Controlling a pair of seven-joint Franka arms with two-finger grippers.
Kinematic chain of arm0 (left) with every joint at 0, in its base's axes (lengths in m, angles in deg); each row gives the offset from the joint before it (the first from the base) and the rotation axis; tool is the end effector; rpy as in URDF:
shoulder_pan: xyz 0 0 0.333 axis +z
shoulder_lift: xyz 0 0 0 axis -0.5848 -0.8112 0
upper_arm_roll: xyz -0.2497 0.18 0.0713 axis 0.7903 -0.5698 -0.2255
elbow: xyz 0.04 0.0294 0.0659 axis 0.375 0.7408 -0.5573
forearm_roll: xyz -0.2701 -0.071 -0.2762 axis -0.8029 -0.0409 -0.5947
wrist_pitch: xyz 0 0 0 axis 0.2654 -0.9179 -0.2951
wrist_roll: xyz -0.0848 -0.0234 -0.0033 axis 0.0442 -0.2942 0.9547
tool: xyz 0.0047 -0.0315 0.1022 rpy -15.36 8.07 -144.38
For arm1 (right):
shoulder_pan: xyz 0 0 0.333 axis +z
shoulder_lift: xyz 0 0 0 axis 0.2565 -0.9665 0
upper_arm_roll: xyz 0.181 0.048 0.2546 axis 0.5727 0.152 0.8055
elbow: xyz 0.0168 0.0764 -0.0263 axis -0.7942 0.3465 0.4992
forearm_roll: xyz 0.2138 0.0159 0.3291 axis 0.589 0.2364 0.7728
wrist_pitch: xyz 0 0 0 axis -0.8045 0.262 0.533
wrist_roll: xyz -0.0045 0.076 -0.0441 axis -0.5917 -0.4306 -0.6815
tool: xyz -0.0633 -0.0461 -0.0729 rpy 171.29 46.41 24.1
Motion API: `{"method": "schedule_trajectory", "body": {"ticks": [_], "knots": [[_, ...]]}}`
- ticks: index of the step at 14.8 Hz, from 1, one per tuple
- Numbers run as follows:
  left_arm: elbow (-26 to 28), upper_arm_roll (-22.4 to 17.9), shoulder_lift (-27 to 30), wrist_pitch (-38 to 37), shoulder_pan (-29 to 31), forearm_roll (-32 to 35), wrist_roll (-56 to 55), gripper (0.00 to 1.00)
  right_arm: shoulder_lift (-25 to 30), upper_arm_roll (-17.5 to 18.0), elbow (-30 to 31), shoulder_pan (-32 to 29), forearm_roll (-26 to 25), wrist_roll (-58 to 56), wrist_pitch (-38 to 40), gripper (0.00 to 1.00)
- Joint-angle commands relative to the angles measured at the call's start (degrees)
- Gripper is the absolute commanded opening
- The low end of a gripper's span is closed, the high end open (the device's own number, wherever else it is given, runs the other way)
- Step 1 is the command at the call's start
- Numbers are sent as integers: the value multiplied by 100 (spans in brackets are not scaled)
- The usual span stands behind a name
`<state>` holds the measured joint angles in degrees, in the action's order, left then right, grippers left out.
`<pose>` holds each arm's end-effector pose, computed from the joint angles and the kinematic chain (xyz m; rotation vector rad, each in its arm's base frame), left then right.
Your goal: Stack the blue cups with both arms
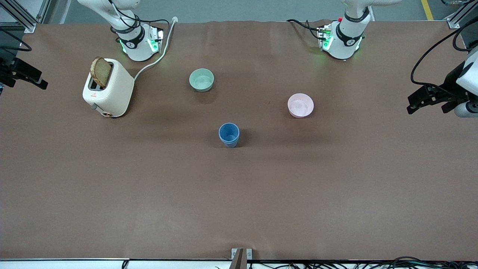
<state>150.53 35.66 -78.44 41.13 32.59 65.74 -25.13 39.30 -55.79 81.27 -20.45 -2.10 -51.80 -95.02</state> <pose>0.5701 -0.0387 0.6259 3.1391 0.0062 0.1205 0.5240 -0.0295 0.6697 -3.0830 0.1818 0.0231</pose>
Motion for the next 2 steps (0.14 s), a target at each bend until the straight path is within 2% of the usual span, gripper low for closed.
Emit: {"method": "schedule_trajectory", "body": {"ticks": [1,2], "knots": [[-52,47,51,-102,3,-14,-19,100,38,-3,56,40,-60,-34,-71,100],[-52,47,42,-102,3,-14,-1,100,38,-12,56,84,-60,-34,-88,100]]}}
